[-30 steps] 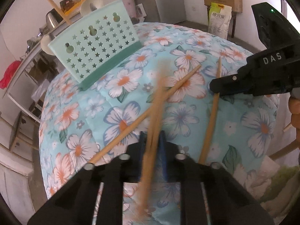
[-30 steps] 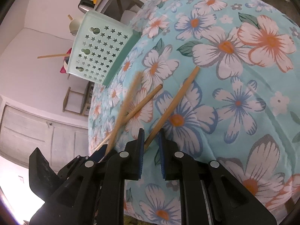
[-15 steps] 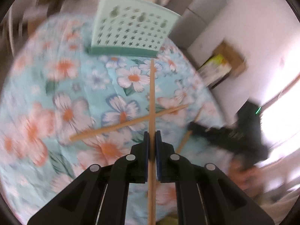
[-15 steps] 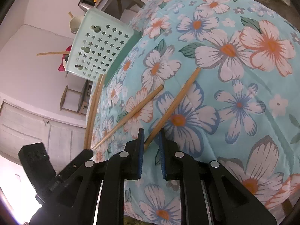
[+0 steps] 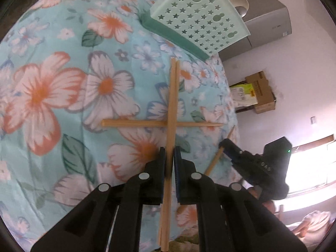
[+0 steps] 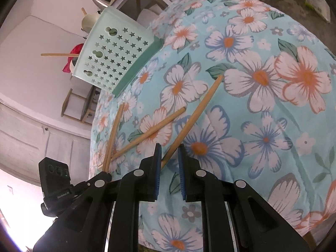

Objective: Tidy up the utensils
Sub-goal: 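Grasp a wooden chopstick with the left gripper while the right gripper holds its chopstick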

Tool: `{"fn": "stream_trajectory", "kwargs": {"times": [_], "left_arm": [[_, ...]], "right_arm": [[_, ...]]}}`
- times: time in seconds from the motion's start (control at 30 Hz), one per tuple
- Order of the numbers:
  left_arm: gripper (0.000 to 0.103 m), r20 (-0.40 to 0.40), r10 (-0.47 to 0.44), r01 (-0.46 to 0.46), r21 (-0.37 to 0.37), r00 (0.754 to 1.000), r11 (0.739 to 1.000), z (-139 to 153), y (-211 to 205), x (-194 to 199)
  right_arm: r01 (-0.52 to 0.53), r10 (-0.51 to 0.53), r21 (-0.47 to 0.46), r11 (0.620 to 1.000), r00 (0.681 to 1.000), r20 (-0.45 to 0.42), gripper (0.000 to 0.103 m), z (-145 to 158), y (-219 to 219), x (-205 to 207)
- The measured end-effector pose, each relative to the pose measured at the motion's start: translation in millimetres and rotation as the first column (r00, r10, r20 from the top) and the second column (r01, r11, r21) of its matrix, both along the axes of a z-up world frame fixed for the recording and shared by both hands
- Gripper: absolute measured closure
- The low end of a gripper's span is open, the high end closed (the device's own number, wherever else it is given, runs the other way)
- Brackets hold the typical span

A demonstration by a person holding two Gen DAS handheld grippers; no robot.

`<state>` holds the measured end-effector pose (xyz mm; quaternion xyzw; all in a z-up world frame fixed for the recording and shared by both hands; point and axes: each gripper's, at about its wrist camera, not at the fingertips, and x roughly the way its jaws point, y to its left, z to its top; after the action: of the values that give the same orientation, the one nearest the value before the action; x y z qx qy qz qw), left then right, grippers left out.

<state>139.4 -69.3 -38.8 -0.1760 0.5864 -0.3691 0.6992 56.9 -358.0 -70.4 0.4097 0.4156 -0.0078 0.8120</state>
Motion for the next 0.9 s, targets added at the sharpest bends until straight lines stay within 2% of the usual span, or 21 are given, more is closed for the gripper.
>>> {"fn": "stream_trajectory", "kwargs": {"times": [0.3,0.53,0.73,0.9], "left_arm": [[0.094,0.101,-0.008,0.001,0.067,0.995,0.998,9,10,0],[0.094,0.124,-0.009,0.0,0.075,0.992,0.997,11,14,-2],[0.094,0.15,-0.012,-0.002,0.087,0.989,0.996,11,10,-4],[0.095,0.158,-0.004,-0.011,0.092,0.987,0.996,9,4,-9]], "right_arm": [[0.006,-0.006,-0.004,1.0,1.0,-0.004,0.089,-2,3,6],[-0.003,0.005,-0.06,0.998,0.999,0.035,0.09,13,7,8],[-0.065,0.077,-0.136,0.989,0.994,0.081,0.091,33,22,24],[-0.122,0.138,-0.163,0.979,0.986,0.096,0.092,37,38,49]]}}
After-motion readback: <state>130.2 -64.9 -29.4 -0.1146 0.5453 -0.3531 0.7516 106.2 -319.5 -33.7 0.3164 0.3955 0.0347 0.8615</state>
